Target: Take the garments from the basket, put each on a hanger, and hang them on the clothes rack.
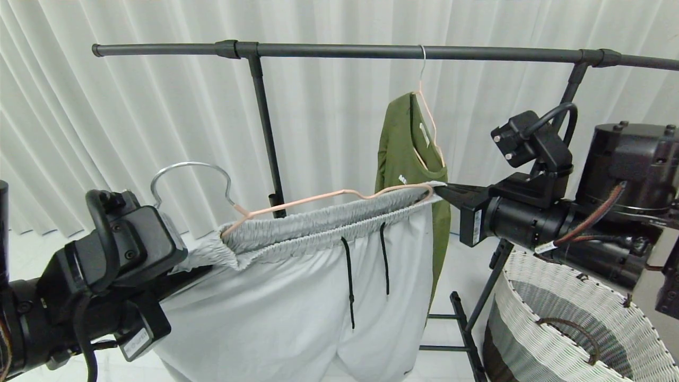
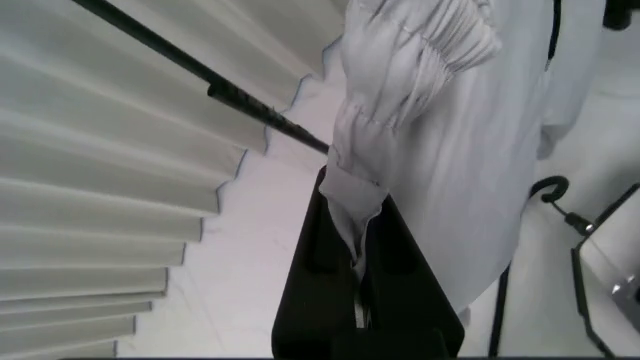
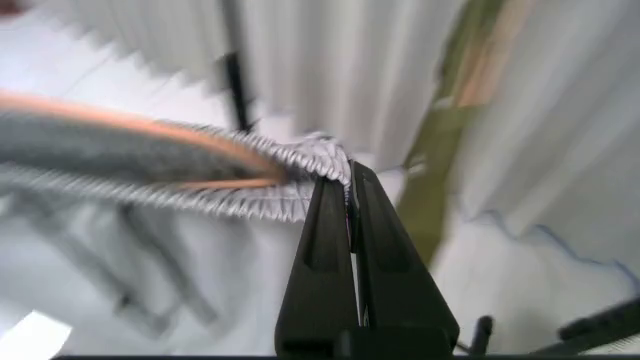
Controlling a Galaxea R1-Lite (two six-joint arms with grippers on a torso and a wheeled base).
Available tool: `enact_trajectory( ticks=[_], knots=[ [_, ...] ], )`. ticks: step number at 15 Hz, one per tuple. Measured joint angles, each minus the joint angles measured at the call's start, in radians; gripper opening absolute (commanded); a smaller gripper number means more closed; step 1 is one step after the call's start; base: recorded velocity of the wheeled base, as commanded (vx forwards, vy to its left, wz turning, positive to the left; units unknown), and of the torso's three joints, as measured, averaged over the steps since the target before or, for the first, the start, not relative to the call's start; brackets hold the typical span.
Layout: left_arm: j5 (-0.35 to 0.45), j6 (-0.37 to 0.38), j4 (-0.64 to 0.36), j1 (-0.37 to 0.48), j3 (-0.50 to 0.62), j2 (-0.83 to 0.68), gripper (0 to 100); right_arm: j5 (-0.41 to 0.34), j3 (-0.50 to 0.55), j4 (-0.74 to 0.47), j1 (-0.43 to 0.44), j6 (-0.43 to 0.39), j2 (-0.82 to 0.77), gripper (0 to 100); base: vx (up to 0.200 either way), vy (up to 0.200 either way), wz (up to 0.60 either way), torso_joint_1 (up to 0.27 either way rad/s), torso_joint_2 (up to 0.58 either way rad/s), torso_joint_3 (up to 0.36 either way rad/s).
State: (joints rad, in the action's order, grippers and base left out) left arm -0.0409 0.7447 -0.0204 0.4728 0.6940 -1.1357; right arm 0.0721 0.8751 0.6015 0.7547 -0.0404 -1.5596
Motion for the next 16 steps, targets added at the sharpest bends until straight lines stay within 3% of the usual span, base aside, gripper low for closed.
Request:
enact_trajectory(
  ticks=[3, 7, 11, 15, 16],
  knots=[
    [0.002, 0.033, 0.001, -0.005, 0.004, -0.027, 0, -0.003, 0.045, -0.021, 0.040, -0.040, 0.010, 0, 0.000, 0.000, 0.00, 0.000, 0.00, 0.000],
    [0.001, 0.059, -0.001, -0.011, 0.037, -0.076, 0, -0.006, 0.095, -0.080, 0.186, -0.065, 0.003, 0, 0.000, 0.000, 0.00, 0.000, 0.00, 0.000],
    [-0.005, 0.054, 0.014, -0.016, 0.079, -0.129, 0, -0.002, 0.113, -0.083, 0.235, -0.077, -0.012, 0, 0.000, 0.000, 0.00, 0.000, 0.00, 0.000],
    [-0.095, 0.037, 0.168, -0.048, 0.093, -0.175, 0, 0.044, 0.107, -0.114, 0.205, -0.117, 0.002, 0, 0.000, 0.000, 0.00, 0.000, 0.00, 0.000],
    [-0.096, 0.031, 0.200, -0.050, 0.093, -0.185, 0, 0.045, 0.106, -0.143, 0.205, -0.120, 0.011, 100, 0.000, 0.000, 0.00, 0.000, 0.00, 0.000]
  ],
)
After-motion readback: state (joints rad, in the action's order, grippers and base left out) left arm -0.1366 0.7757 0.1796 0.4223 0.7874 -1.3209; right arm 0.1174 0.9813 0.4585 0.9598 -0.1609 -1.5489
